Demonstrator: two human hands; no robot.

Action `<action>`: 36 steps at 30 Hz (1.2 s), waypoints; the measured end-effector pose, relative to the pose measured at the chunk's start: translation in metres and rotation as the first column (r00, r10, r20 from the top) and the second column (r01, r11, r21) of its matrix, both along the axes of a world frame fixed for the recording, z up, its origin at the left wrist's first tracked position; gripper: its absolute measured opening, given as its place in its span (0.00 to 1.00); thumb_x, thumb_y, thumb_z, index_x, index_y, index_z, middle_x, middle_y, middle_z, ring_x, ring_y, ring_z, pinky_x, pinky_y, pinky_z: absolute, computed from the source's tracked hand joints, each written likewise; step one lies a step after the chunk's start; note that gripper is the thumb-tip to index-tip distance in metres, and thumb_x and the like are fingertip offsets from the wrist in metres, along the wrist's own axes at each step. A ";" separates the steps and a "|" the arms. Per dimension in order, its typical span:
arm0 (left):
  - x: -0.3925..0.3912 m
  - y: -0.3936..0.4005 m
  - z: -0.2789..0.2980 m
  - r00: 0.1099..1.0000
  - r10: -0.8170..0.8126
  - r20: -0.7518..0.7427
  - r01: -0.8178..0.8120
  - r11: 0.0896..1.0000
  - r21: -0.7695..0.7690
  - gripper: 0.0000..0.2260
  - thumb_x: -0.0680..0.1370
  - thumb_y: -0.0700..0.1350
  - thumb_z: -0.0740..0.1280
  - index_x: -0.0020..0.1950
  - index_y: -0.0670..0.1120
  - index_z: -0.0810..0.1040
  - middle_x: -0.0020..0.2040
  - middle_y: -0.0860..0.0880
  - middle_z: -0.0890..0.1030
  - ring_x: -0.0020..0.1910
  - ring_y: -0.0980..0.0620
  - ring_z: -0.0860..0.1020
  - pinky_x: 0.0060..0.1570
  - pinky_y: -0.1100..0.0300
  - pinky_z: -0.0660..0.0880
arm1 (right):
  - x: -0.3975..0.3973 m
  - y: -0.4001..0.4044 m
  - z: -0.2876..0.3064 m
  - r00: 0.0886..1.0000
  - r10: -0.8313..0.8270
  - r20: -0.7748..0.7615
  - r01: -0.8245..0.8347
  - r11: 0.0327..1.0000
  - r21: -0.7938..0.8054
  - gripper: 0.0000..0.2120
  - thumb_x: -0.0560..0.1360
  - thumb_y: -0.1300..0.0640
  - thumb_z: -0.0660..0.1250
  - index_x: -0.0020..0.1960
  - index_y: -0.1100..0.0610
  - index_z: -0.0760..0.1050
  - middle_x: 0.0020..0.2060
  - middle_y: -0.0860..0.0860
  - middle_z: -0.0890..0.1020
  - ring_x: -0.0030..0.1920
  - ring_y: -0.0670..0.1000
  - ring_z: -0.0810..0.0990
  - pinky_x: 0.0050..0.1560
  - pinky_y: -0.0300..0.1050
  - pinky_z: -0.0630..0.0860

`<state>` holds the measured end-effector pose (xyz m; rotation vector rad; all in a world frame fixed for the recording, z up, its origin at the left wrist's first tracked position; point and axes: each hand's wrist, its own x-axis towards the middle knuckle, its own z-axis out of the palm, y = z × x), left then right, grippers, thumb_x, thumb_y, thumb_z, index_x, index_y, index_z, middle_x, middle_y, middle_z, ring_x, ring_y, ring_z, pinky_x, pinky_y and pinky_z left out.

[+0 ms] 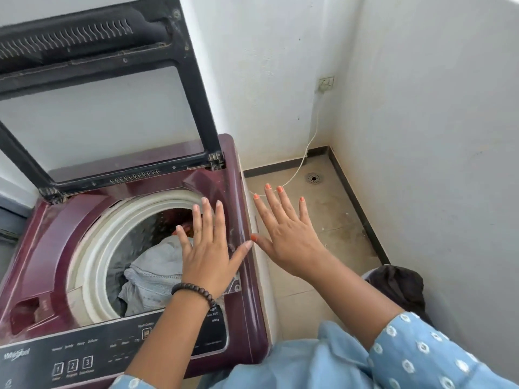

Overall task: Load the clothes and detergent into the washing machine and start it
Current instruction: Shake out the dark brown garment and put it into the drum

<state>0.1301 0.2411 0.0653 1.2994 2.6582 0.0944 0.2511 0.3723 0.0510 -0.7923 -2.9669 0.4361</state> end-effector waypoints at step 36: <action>0.240 0.162 -0.038 0.831 -0.555 0.047 0.556 0.830 -0.038 0.34 0.74 0.66 0.33 0.75 0.53 0.27 0.75 0.51 0.25 0.72 0.53 0.23 0.70 0.45 0.28 | 0.267 0.073 -0.051 0.812 -0.573 -0.110 0.578 0.816 0.012 0.34 0.81 0.44 0.56 0.80 0.54 0.46 0.80 0.55 0.46 0.79 0.56 0.44 0.74 0.66 0.49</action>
